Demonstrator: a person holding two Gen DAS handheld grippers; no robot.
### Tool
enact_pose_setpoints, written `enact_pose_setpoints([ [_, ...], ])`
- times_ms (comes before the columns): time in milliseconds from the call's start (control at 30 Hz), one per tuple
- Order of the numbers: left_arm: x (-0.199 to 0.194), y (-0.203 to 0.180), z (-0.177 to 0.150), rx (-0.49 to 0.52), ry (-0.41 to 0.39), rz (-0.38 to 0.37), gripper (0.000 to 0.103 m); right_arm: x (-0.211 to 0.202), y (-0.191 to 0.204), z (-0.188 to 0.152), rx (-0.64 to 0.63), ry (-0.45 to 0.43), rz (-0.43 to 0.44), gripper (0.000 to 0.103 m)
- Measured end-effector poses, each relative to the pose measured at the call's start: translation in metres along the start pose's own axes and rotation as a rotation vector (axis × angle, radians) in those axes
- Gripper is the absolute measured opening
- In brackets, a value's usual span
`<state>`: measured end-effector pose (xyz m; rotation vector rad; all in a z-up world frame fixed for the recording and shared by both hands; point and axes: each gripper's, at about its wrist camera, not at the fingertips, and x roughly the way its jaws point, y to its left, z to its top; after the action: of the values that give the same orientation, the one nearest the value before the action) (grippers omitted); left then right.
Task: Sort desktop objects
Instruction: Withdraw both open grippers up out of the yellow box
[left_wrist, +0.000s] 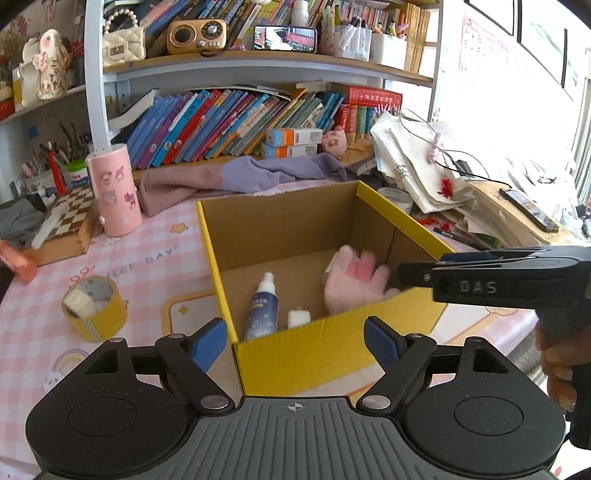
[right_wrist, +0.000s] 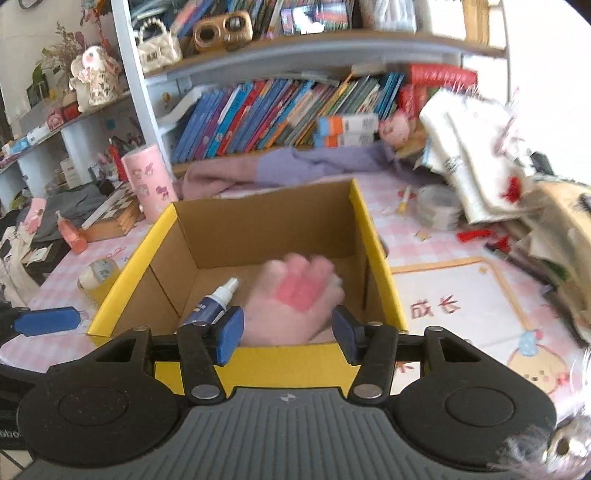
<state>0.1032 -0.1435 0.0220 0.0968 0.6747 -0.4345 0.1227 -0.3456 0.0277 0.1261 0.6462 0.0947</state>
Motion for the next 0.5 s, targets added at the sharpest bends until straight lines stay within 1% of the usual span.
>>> enact_pose_setpoints([
  [100, -0.004, 0.003, -0.006, 0.000, 0.004, -0.015, 0.084, -0.013, 0.006, -0.006, -0.013, -0.021, -0.033, 0.055],
  [500, -0.026, 0.019, -0.025, 0.039, 0.020, -0.084, 0.084, -0.040, 0.031, -0.042, 0.037, 0.016, -0.128, 0.055],
])
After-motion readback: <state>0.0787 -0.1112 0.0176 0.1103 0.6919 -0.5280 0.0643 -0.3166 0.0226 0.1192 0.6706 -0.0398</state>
